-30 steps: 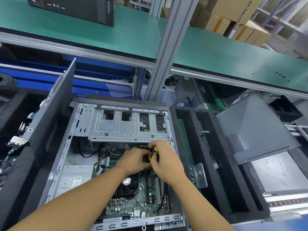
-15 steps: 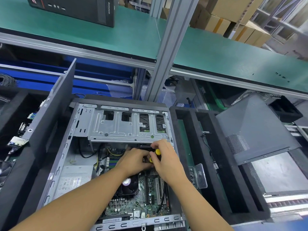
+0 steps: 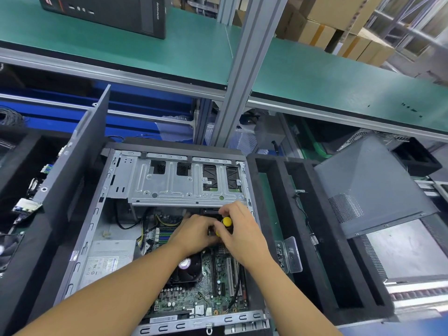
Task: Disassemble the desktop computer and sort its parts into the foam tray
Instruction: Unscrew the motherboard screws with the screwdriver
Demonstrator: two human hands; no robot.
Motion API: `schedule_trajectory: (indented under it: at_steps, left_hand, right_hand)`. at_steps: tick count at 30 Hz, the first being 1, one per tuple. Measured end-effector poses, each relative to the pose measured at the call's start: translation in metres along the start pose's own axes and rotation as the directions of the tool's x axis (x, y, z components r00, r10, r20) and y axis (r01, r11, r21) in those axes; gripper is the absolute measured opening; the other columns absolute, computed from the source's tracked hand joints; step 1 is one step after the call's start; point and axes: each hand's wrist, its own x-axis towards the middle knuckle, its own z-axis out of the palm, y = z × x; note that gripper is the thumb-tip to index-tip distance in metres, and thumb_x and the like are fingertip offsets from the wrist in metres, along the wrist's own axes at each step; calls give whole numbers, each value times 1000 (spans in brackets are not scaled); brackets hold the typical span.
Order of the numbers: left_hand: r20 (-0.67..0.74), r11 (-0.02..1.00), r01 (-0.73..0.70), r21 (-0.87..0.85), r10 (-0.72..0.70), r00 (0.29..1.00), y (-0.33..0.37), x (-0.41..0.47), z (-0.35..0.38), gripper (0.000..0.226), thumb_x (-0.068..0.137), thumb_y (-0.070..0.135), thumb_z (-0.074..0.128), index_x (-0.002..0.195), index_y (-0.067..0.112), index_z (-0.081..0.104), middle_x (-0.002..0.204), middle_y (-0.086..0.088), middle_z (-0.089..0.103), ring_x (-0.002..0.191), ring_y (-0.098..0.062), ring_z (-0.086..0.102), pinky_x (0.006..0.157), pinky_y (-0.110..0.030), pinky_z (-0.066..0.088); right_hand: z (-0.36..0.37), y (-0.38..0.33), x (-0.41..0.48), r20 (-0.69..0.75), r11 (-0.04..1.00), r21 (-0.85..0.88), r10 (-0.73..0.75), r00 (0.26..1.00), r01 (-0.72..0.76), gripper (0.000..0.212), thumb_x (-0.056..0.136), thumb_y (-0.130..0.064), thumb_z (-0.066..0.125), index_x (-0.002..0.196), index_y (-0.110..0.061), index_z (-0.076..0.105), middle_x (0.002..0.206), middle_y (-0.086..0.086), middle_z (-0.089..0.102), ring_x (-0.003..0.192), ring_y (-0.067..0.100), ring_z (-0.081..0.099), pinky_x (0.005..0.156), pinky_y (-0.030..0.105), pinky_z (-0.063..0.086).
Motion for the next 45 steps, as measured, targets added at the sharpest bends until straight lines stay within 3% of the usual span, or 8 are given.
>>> schedule_trajectory:
  at_steps: [6, 14, 23, 28, 33, 37, 41, 45]
  left_hand:
    - [-21, 998, 0, 55, 1, 1000, -2, 3, 5, 10, 71, 56, 51, 73, 45, 52, 62, 14, 61, 69, -8, 59, 102, -45, 38]
    - [-8, 1000, 2, -17, -2, 1000, -2, 3, 2, 6, 63, 50, 49, 63, 44, 50, 56, 13, 55, 65, -15, 54, 85, -43, 46]
    - [-18, 996, -32, 79, 33, 999, -4, 4, 7, 3, 71, 60, 50, 69, 59, 49, 63, 15, 62, 72, -11, 60, 101, -46, 36]
    - [-11, 997, 0, 77, 1, 1000, -4, 4, 7, 19, 67, 61, 35, 58, 54, 51, 55, 9, 58, 68, -16, 59, 103, -45, 36]
    - [-12, 1000, -11, -9, 11, 1000, -4, 3, 5, 13, 69, 63, 46, 74, 59, 58, 67, 13, 65, 71, -12, 62, 91, -39, 48]
    - [-30, 1000, 4, 18, -3, 1000, -7, 4, 8, 30, 73, 61, 55, 88, 37, 65, 67, 16, 65, 63, -5, 56, 93, -44, 46]
    - [-61, 995, -61, 76, 66, 996, -2, 3, 7, 23, 74, 63, 48, 92, 50, 51, 76, 15, 69, 74, -9, 63, 85, -37, 49]
    - [-96, 995, -68, 80, 75, 992, -3, 2, 9, 15, 81, 64, 42, 83, 53, 52, 63, 11, 63, 60, -12, 59, 64, -30, 48]
  right_hand:
    - [-1, 1, 0, 18, 999, 30, -31, 999, 30, 30, 88, -12, 51, 112, -30, 48, 108, -20, 44, 103, 3, 46, 79, 32, 50]
    - [2, 1, 2, -19, 1000, -13, -1, 1000, 1, 22, 91, -37, 58, 109, -29, 49, 104, -23, 37, 101, -3, 39, 79, 21, 43]
    - [0, 1, 0, 35, 997, -45, -61, 998, 63, 28, 90, -9, 49, 113, -24, 50, 109, -17, 43, 104, 5, 41, 78, 29, 47]
    - [-1, -1, 1, 32, 999, -38, -31, 999, 32, 23, 90, -23, 53, 112, -25, 50, 110, -16, 44, 103, 5, 44, 79, 30, 49]
    - [0, 0, 3, -45, 999, -6, 51, 998, -52, 22, 91, -42, 56, 103, -25, 50, 103, -14, 41, 96, 5, 44, 78, 24, 43]
    - [1, 0, 2, -18, 999, 23, 43, 999, -43, 13, 95, -28, 58, 105, -23, 50, 104, -13, 41, 92, 5, 47, 76, 29, 47]
    - [0, 2, 1, -14, 999, 37, -5, 1000, 5, 24, 89, -9, 51, 110, -21, 52, 107, -14, 44, 103, 7, 46, 85, 27, 46]
    - [-1, 1, -1, 21, 999, 34, 6, 1000, -7, 31, 86, -10, 49, 112, -27, 49, 109, -18, 42, 104, 3, 45, 79, 33, 50]
